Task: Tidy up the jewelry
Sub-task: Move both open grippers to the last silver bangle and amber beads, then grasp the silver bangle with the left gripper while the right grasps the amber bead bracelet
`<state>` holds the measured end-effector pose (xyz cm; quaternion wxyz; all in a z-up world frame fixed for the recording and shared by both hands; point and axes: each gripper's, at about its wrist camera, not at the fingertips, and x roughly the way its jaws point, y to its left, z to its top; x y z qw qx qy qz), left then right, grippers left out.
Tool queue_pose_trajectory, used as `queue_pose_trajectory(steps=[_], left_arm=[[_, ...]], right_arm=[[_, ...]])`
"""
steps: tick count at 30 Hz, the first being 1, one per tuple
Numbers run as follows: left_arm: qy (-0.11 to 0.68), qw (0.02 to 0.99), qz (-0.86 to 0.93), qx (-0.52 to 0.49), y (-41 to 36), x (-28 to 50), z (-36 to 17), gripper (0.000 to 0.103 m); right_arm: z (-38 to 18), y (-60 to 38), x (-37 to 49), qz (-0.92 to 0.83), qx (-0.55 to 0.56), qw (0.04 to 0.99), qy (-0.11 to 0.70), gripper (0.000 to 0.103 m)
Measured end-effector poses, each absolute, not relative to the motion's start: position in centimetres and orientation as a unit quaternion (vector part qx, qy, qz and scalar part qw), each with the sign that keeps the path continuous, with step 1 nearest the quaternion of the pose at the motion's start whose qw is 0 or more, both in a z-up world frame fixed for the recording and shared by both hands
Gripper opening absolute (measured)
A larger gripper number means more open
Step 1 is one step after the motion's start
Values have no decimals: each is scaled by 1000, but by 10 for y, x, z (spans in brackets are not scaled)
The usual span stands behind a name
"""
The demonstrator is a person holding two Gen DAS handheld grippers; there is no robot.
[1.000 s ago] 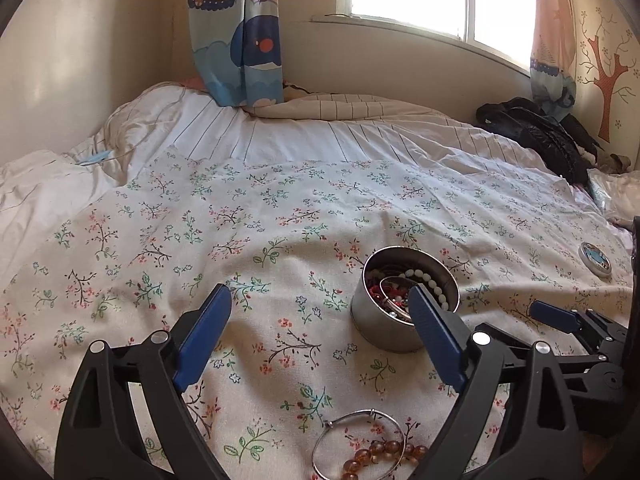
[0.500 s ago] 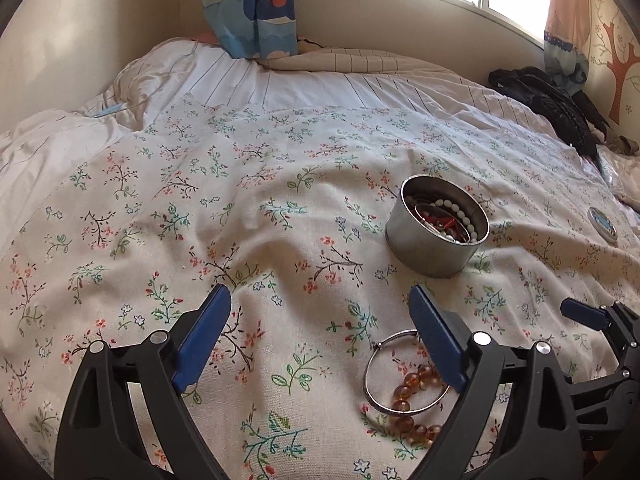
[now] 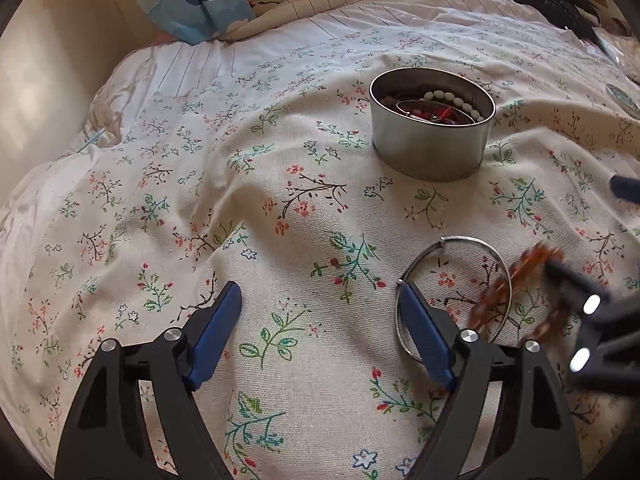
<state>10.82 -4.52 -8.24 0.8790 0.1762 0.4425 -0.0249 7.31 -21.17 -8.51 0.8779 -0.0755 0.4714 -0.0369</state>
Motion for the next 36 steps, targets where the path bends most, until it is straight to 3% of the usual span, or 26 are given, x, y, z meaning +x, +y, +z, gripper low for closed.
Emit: queue_pose_trajectory(steps=[4,10,11,12,14,15,17,20,22,23,36], left_arm=[[419,887,-12,194,-52,111,-78,60],[407,890,-41,200,-60,109,-74,53],[410,888,-45,203,-62,110,-76,51],[414,885,-49,206,-64,111,-78,49],[418,883,-56,207,-66,112,-80,45],[419,883,-61,205,-67,113,-81,43],[423,881,-67,201,-68,114,-82,43],[443,872,-82,192,-69,120,-90,33],[446,872,-86,182,-67,120,-90,7],[446,873,-91,177,-66,119,-88,6],[378,907,-182,-31,-21,100,-36,5]], right_arm=[[-74,-247,67,-45,0,890,454,96],[-69,-226,71,64,33,894,443,95],[-71,-223,74,81,42,889,448,89],[-73,-222,76,91,51,885,453,70],[-79,-223,80,99,66,877,464,48],[-82,-223,82,97,68,874,472,42],[-93,-222,86,94,63,863,492,42],[-97,-212,87,88,26,861,501,37],[-97,-208,85,93,18,860,501,22],[-96,-210,84,98,27,860,499,12],[-71,-266,68,180,268,853,411,12]])
